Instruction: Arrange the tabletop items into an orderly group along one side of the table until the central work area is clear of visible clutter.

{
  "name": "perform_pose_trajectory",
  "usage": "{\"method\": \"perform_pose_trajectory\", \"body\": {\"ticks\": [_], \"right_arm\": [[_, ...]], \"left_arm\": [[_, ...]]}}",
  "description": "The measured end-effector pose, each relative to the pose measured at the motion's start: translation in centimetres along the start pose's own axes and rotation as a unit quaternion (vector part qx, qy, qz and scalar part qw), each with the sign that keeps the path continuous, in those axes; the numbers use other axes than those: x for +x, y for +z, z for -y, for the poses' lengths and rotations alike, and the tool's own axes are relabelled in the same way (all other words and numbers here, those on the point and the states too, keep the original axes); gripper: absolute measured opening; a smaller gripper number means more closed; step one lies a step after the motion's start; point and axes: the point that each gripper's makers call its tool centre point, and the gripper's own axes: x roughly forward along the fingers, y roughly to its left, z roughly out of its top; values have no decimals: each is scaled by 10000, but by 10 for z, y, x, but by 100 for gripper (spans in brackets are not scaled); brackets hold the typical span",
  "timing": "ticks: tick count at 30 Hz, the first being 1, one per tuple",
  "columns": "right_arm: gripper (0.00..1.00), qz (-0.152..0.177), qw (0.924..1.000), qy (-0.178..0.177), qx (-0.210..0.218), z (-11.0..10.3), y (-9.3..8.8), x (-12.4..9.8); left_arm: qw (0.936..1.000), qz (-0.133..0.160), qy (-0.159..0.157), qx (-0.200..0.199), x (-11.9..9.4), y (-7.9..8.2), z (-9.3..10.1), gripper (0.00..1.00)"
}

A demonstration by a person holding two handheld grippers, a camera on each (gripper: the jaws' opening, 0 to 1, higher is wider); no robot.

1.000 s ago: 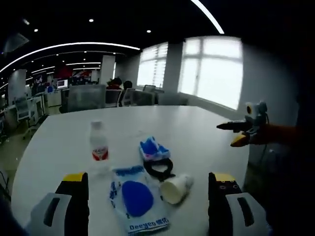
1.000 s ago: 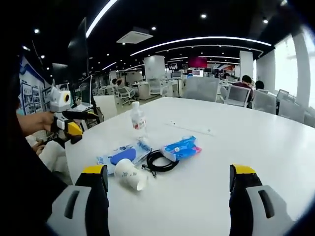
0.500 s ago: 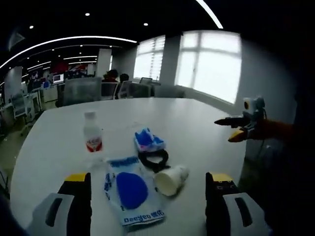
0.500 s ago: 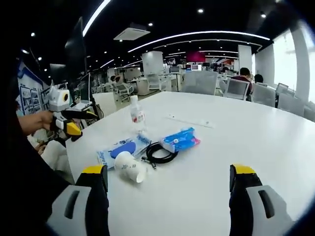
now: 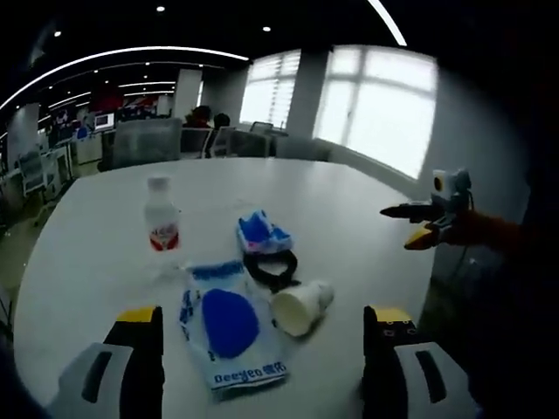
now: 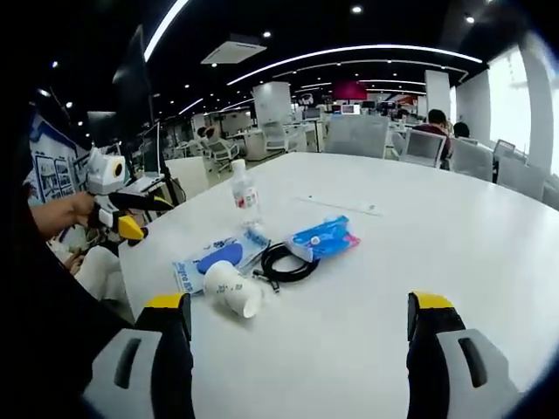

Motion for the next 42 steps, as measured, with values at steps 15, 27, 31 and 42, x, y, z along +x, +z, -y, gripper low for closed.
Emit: {"method": "perform_pose_trajectory", "body": {"ticks": [15, 27, 31, 42], "right_arm": [[98, -136, 9998, 148, -46, -14, -12, 11], [96, -145, 9998, 118, -51, -19, -17, 11], [95, -161, 9998, 109, -39, -18, -21, 10], [95, -212, 9997, 96, 87, -18, -36, 6]], "left_arm": [[9957, -44, -780, -494, 38, -11, 36, 58], [9900, -318, -1150, -748, 68, -27, 56, 42], [9883, -441, -1258, -735, 77, -35, 59, 36], [9819, -654, -1488, -976, 102, -47, 59, 24]]}}
